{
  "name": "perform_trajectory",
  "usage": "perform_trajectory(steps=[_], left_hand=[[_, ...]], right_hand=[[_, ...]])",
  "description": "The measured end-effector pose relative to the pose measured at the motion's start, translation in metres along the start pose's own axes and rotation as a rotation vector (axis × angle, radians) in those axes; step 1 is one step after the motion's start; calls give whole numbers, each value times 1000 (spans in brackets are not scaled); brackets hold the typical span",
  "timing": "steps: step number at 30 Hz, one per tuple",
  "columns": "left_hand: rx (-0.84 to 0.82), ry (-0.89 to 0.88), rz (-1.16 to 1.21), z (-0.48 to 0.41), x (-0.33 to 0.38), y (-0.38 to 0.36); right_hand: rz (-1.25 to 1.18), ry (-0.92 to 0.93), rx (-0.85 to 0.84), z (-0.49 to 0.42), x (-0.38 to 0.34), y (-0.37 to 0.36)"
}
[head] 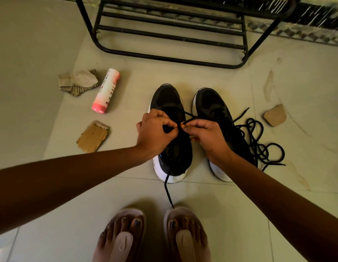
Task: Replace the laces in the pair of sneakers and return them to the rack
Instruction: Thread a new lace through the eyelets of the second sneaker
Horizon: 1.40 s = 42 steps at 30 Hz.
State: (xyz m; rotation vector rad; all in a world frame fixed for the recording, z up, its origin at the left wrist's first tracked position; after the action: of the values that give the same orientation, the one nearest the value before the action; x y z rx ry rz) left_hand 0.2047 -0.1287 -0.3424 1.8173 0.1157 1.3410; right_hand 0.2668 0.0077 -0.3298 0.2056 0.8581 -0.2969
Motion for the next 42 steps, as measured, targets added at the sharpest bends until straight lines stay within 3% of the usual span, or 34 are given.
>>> perform_trajectory(steps=[5,9,14,16,20,24,26,28,30,33,38,42], left_hand=[[20,-8,-87,4,-1,-3],[30,-112,-10,1,-3,-2],[-9,-274,-24,4,-8,7],[-18,-341,11,6,-11,10],[42,-435,168,17,-5,18],[8,-379,520,30,19,30],[-118,-219,767,31,27,32],[-362,55,955,32,27,32],[-724,271,1005,39,21,36],[-1244,379,921,52,16,42],[-1439,453,891,47,14,52],[-1424,419,942,38,17,58]], right_hand=[[-134,-153,-45,0,4,-2],[-113,-82,-75,7,10,-3],[458,163,108,19,26,-4],[460,191,168,20,27,-8],[408,182,223,17,24,-12],[411,136,234,14,21,-10],[418,136,242,14,21,-10],[417,140,256,14,22,-9],[419,140,254,15,21,-8],[405,150,233,15,21,-8],[410,147,241,15,21,-10],[488,193,273,17,20,-10]])
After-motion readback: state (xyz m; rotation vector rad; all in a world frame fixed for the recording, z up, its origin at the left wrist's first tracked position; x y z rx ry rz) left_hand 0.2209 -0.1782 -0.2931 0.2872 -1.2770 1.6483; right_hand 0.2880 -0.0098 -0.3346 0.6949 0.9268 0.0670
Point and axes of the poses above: each hand's wrist, its own z-axis away from the middle knuckle, its own y-axis out of the back of the hand, x = y × z, the point moved 1 cm from there along -z, towards the middle knuckle, and after that the axes turned 15 degrees about -y, right-handed, at the moved point
